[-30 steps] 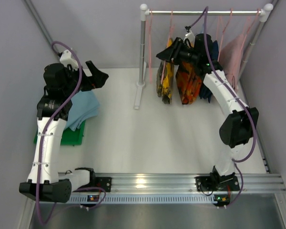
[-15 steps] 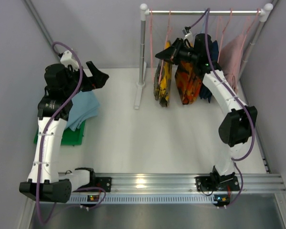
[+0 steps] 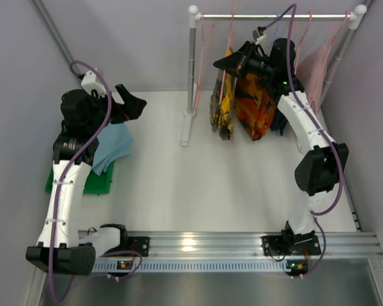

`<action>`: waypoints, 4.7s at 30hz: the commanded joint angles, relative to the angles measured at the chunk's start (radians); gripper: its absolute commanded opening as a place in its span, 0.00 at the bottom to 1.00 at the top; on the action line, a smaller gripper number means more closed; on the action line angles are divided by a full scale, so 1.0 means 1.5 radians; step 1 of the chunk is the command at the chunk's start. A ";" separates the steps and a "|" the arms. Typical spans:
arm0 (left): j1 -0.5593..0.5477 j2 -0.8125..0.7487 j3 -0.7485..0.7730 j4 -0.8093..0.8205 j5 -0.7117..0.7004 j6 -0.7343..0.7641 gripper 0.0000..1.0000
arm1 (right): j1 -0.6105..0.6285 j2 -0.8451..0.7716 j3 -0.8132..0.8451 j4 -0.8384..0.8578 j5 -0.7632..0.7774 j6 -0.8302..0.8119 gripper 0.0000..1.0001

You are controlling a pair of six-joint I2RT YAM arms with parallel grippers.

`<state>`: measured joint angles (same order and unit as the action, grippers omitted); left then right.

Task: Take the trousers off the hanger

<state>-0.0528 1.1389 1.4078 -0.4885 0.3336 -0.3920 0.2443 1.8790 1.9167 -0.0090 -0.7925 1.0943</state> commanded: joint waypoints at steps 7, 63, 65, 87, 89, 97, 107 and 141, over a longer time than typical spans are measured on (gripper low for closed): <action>0.004 -0.034 -0.024 0.101 0.039 0.002 0.99 | -0.012 -0.103 0.046 0.182 -0.033 0.020 0.00; -0.700 0.123 -0.178 0.755 -0.440 0.429 0.99 | -0.005 -0.477 -0.274 0.150 -0.118 0.014 0.00; -0.700 0.138 -0.149 0.742 -0.443 0.409 0.99 | -0.005 -0.480 -0.282 0.163 -0.115 0.020 0.00; -0.732 0.128 -0.144 0.612 -0.487 0.345 0.99 | -0.005 -0.485 -0.282 0.173 -0.083 0.039 0.00; -0.733 0.125 -0.141 0.604 -0.483 0.342 0.99 | -0.005 -0.485 -0.280 0.170 -0.081 0.039 0.00; -0.735 0.147 -0.114 0.616 -0.560 0.388 0.99 | -0.004 -0.489 -0.285 0.170 -0.084 0.039 0.00; -0.692 0.198 -0.064 0.656 -0.537 0.417 0.89 | -0.005 -0.494 -0.281 0.169 -0.099 0.047 0.00; -0.664 0.104 0.008 0.535 -0.364 0.438 0.00 | -0.178 -0.465 -0.351 0.116 -0.087 0.005 0.00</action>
<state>-1.0519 1.3895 1.3624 0.2150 -0.2382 0.2470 0.0414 1.1854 1.3609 0.0566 -0.9630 1.1915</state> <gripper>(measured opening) 0.134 0.020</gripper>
